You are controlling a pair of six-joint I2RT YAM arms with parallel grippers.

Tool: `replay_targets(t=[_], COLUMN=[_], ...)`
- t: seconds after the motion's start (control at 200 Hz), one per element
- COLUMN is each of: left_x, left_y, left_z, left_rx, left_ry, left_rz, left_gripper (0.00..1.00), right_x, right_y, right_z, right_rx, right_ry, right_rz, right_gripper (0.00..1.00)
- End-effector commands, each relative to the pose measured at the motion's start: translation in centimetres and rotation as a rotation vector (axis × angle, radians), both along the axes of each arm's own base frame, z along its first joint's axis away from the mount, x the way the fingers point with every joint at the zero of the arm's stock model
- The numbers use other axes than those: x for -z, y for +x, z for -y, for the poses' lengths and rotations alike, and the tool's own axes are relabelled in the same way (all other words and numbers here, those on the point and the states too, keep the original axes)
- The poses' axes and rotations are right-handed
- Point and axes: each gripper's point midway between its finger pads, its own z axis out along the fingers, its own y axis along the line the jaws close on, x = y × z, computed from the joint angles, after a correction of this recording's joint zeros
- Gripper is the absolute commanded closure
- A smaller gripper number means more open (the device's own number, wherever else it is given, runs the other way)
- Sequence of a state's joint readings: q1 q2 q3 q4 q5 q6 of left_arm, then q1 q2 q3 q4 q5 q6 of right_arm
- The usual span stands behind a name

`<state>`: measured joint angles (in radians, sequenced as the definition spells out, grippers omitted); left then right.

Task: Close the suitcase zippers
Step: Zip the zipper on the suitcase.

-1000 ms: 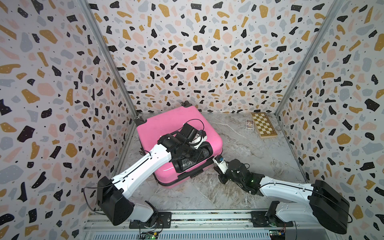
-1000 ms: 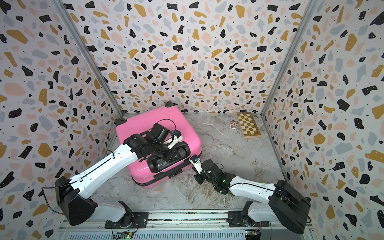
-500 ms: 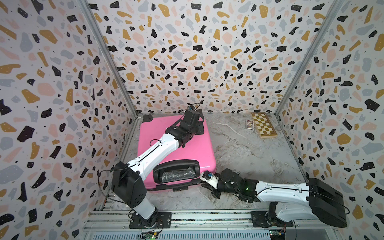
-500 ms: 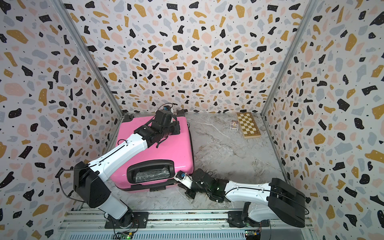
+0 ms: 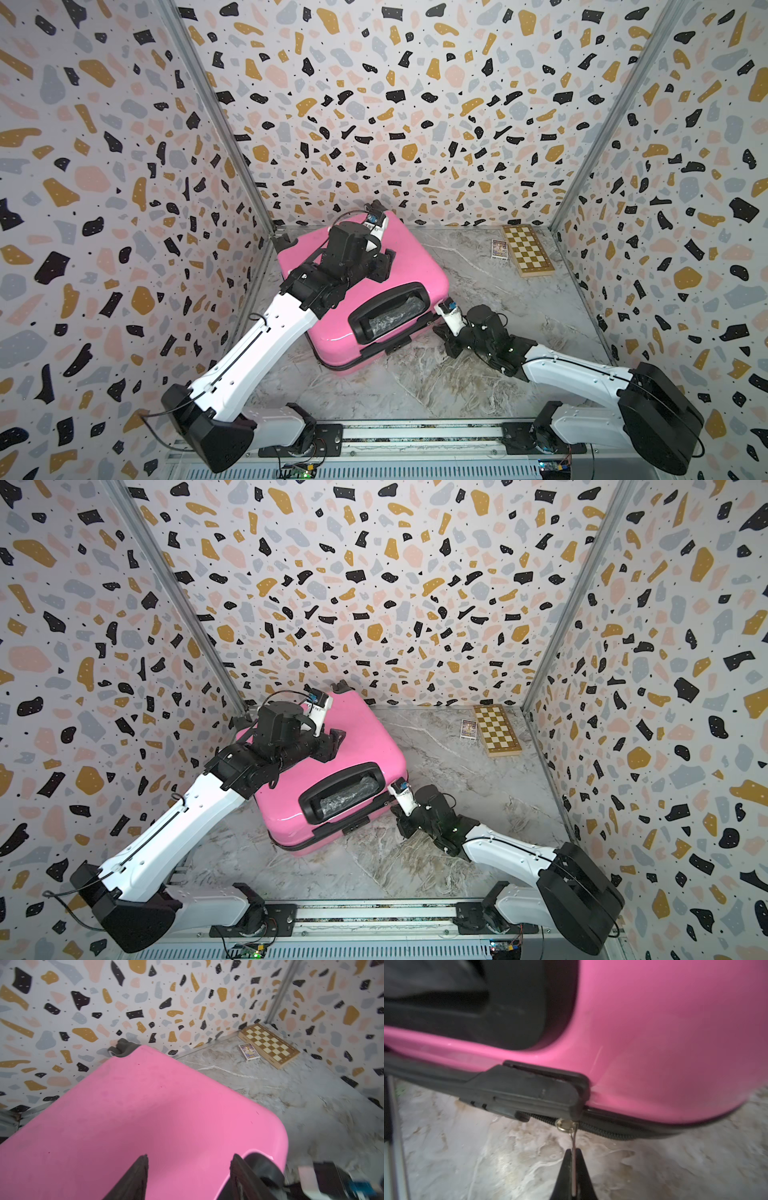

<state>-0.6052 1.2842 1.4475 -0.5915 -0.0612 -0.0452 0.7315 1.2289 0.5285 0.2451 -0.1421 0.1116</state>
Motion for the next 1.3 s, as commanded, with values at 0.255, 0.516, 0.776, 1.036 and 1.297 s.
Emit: replay_targets(t=[0.255,0.516,0.776,1.036,1.297], left_x=[7.8,11.0,13.9,16.3,10.5], left_y=[-6.5,-8.9,-7.7,-6.4,-3.5], left_z=[3.8,4.9,5.3,5.6,6.0], left_rx=[0.306,0.322,0.331,0.340,0.258], left_ry=[0.138,0.238,0.402,0.560,0.523], left_rz=[-0.321,-0.398,-0.414,-0.475,-0.297], left_gripper=[0.41,0.42,0.44,0.84,1.00], right_x=[-2.6,-2.3,-3.2,-4.5,-3.5], right_y=[2.7,2.8,2.6,1.5,-0.7], right_z=[0.5,0.2,-0.1,-0.3,-0.1], right_rx=[0.025,0.022,0.004,-0.048,-0.115], right_ry=[0.033,0.034,0.050,0.084,0.083], right_rz=[0.038,0.022,0.031,0.052,0.048], right_gripper=[1.00,1.00,1.00,1.00,1.00])
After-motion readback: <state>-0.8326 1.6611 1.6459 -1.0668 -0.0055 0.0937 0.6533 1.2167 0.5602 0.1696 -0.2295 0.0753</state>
